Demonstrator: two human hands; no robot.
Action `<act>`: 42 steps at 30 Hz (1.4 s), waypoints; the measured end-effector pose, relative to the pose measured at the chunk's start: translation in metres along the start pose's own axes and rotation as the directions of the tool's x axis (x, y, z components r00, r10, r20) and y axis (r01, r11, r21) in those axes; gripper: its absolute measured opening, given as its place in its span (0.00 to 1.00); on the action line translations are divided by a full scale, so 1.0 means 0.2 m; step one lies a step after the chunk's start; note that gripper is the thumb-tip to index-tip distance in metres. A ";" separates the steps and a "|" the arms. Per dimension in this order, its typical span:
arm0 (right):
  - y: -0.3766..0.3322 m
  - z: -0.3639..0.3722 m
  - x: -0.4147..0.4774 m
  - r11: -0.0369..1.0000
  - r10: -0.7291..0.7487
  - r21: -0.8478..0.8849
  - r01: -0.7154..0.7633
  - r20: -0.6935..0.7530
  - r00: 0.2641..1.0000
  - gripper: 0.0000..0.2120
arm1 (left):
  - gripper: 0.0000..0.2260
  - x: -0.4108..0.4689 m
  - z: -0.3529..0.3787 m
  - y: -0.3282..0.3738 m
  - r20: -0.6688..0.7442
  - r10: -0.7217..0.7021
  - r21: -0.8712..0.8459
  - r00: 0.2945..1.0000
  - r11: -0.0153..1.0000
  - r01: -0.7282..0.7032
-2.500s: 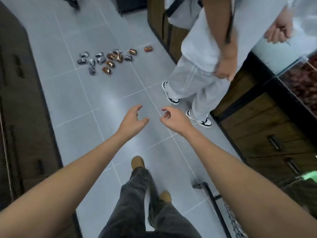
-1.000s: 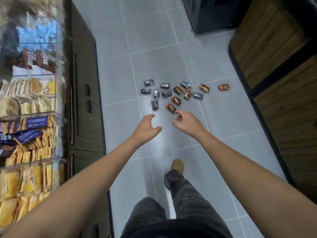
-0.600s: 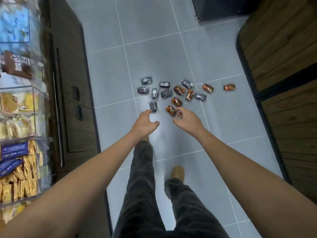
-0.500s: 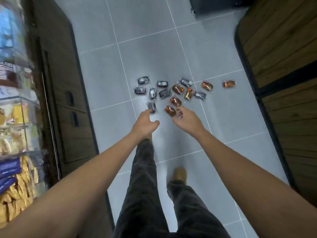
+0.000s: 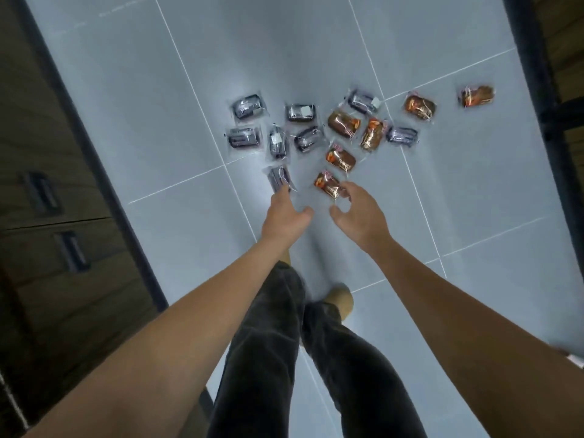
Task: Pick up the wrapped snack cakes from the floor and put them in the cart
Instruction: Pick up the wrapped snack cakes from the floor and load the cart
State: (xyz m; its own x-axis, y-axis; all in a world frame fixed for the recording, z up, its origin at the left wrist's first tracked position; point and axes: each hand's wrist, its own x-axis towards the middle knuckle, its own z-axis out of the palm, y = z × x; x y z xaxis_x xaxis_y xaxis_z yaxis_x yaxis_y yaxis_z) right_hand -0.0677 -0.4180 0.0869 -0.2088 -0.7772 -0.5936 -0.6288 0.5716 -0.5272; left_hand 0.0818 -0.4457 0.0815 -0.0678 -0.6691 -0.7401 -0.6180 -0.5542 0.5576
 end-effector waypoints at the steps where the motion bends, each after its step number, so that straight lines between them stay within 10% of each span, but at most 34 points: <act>1: 0.08 0.07 0.08 1.000 0.004 -0.013 -0.004 -0.004 1.000 0.22 | 0.22 0.10 0.06 -0.06 -0.012 -0.012 -0.003 1.000 1.000 0.012; 21: 1.08 1.02 1.29 0.908 -0.268 -0.376 0.184 -0.182 0.946 0.32 | 0.45 1.56 0.76 -0.86 -0.557 -0.173 -0.038 0.812 0.982 0.183; 42: 0.85 0.69 1.06 0.933 -0.246 -0.318 0.169 -0.220 0.944 0.34 | 0.37 1.19 0.56 -0.58 -0.557 -0.133 -0.023 0.820 0.989 0.145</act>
State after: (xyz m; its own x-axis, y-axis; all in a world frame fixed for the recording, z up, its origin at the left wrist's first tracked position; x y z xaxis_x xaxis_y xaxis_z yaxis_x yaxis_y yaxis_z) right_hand -0.1159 -0.4496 -0.2134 -0.2073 -0.9322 -0.2969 -0.8601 0.3182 -0.3987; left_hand 0.0494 -0.4863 -0.2013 0.4629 -0.7503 -0.4720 -0.6031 -0.6568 0.4527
